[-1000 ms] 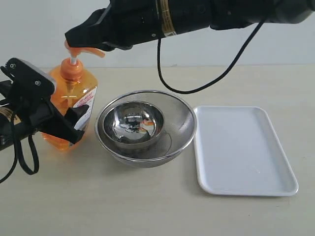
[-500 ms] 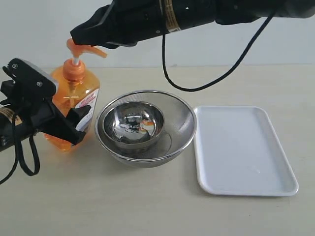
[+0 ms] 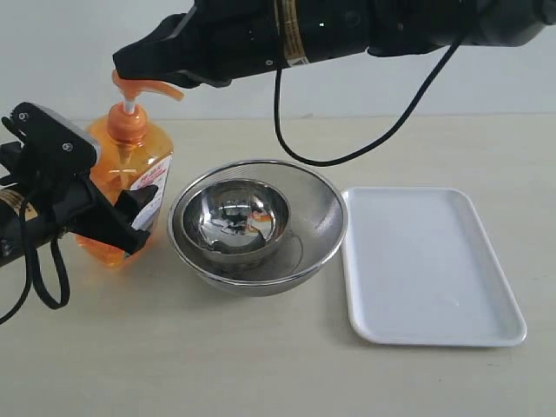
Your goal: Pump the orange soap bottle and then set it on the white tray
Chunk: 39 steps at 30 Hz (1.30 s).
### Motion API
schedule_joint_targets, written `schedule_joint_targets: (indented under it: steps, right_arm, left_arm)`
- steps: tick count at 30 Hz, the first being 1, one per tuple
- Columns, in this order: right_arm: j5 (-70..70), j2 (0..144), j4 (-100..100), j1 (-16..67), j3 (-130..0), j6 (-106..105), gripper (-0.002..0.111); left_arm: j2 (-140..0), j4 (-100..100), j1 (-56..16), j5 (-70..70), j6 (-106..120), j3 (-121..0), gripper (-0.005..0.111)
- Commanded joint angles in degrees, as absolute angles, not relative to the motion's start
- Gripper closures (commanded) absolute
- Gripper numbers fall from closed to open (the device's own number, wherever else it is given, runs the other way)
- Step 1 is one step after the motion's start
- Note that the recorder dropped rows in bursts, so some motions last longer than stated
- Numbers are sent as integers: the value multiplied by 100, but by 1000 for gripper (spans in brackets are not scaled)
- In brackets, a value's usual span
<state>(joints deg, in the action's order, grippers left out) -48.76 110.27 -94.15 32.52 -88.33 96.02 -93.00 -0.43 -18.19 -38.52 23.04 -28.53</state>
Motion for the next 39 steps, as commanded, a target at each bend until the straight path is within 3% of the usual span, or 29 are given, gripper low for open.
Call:
schedule_joint_targets:
  steps: [1,15,17,21,23,27,29,32,39]
  right_arm:
    - [-4706,11262,-9995,3255,-8732,9602,108]
    - [-4600,10840,-9995,3255,-8732,9602,107]
    - [-4626,10701,-9995,3255,-8732,9615,99]
    - [-4455,10419,-9995,3255,-8732,9846,68]
    - [-4333,10291,-9995,3244,-8732,9935,62]
    - [-4241,9955,-9995,3082,-8732,10079,65]
    - [-4485,9773,-9995,2932,-8732,10186,74]
    - [-4927,9559,-9995,2595,-8707,10301,108]
    - [-4180,8911,-9995,1934,-7541,10239,109]
  left_arm:
    - [-9233,108,-1871,-4322,2335,-2937,96]
    - [-9233,-63,-1871,-4361,2285,-2937,96]
    - [-9233,-63,-1871,-4361,2267,-2937,96]
    - [-9233,-63,-1871,-4349,2206,-2937,96]
    - [-9233,-63,-1871,-4349,2166,-2937,96]
    - [-9233,-63,-1860,-4360,2085,-2937,96]
    - [-9233,-80,-1860,-4386,2074,-2937,96]
    - [-9233,-80,-1860,-4402,2023,-2937,96]
    - [-9233,-105,-1860,-4412,1930,-2937,96]
